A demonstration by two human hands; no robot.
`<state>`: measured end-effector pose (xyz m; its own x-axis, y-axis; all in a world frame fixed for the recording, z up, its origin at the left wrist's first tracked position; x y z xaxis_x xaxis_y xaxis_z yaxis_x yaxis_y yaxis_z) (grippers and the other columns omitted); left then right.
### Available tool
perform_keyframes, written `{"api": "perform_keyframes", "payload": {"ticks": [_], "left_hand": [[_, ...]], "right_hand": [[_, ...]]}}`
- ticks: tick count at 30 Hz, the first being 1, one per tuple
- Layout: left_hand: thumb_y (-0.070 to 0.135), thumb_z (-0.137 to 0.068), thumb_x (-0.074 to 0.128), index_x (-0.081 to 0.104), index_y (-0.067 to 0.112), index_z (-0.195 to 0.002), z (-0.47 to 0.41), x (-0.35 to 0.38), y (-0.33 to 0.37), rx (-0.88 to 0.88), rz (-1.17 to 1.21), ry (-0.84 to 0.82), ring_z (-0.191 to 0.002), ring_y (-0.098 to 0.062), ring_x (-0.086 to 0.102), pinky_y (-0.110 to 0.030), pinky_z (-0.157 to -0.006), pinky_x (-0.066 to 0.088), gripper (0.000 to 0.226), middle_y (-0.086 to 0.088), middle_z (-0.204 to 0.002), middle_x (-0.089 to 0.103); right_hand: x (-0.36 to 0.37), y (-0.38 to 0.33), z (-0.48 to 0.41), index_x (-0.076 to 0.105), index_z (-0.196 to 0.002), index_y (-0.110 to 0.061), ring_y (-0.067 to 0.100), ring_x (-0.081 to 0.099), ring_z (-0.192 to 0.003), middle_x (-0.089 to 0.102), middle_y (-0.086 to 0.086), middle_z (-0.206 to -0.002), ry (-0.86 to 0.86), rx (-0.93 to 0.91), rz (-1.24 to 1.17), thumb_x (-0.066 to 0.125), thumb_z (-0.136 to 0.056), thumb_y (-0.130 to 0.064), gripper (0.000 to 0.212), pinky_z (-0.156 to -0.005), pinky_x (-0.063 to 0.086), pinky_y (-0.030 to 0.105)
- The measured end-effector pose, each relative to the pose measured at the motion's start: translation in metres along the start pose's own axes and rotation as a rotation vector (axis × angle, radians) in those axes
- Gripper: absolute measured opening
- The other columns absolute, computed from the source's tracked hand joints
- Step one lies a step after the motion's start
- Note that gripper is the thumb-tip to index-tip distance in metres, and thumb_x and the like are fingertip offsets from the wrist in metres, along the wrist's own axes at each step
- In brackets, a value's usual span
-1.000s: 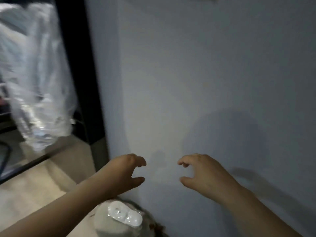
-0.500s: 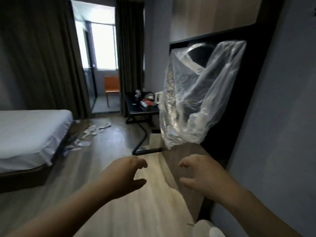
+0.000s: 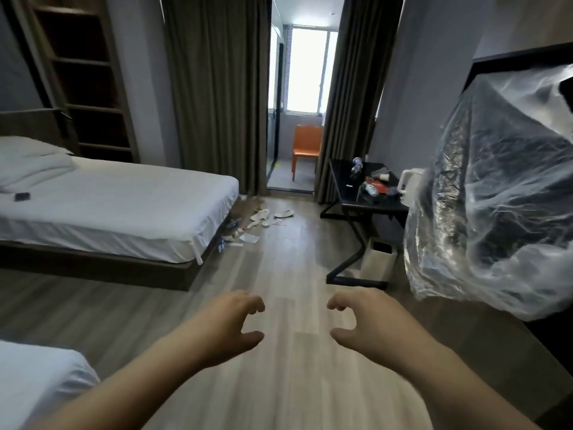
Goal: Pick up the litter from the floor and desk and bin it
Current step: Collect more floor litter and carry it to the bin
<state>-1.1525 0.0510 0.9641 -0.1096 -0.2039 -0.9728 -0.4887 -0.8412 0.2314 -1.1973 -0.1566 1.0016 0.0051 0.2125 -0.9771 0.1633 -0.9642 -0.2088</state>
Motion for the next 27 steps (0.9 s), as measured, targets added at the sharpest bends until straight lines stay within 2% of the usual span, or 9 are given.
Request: {"api": "perform_keyframes", "payload": {"ticks": [5, 9, 16, 27], "left_hand": [[0.047, -0.085, 0.060, 0.053, 0.032, -0.125, -0.070, -0.001, -0.042, -0.048, -0.015, 0.011, -0.107, -0.005, 0.055, -0.022, -0.091, 0.044, 0.044, 0.014, -0.120, 0.057], [0.048, -0.085, 0.060, 0.053, 0.032, -0.125, -0.139, -0.013, -0.070, -0.077, -0.034, 0.016, -0.108, -0.004, 0.054, -0.021, -0.092, 0.043, 0.044, 0.015, -0.121, 0.056], [0.048, -0.086, 0.059, 0.053, 0.032, -0.126, -0.248, -0.017, -0.123, -0.121, -0.022, -0.007, -0.108, -0.004, 0.054, -0.020, -0.092, 0.043, 0.044, 0.014, -0.121, 0.056], [0.046, -0.085, 0.059, 0.052, 0.032, -0.126, -0.415, -0.005, -0.247, -0.154, 0.003, -0.055, -0.109, -0.004, 0.054, -0.020, -0.091, 0.044, 0.044, 0.015, -0.122, 0.057]], "right_hand": [[0.013, 0.020, -0.086, 0.055, -0.127, -0.034, 0.003, 0.049, -0.118, 0.056, -0.016, -0.124, -0.016, -0.036, -0.008, 0.060, -0.085, -0.039, 0.042, -0.090, 0.041, 0.020], [0.011, 0.046, -0.162, 0.054, -0.129, -0.035, 0.004, 0.048, -0.120, 0.055, -0.016, -0.127, -0.030, -0.044, -0.022, 0.058, -0.087, -0.039, 0.042, -0.082, 0.036, 0.019], [0.014, 0.081, -0.290, 0.053, -0.129, -0.036, 0.005, 0.048, -0.119, 0.054, -0.017, -0.127, -0.066, -0.048, -0.039, 0.058, -0.087, -0.042, 0.042, -0.094, 0.040, 0.022], [0.055, 0.111, -0.493, 0.055, -0.128, -0.034, 0.005, 0.051, -0.117, 0.058, -0.015, -0.124, -0.140, -0.028, -0.031, 0.060, -0.085, -0.039, 0.043, -0.092, 0.045, 0.023]]}}
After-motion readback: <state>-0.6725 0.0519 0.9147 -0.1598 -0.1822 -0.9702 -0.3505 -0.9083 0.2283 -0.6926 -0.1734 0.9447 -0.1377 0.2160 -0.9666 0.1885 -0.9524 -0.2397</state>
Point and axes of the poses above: each hand's wrist, its own z-axis away from the middle knuckle, its own x-axis out of the palm, y = z × x, the point moved 5 cm from there along -z, towards the middle knuckle
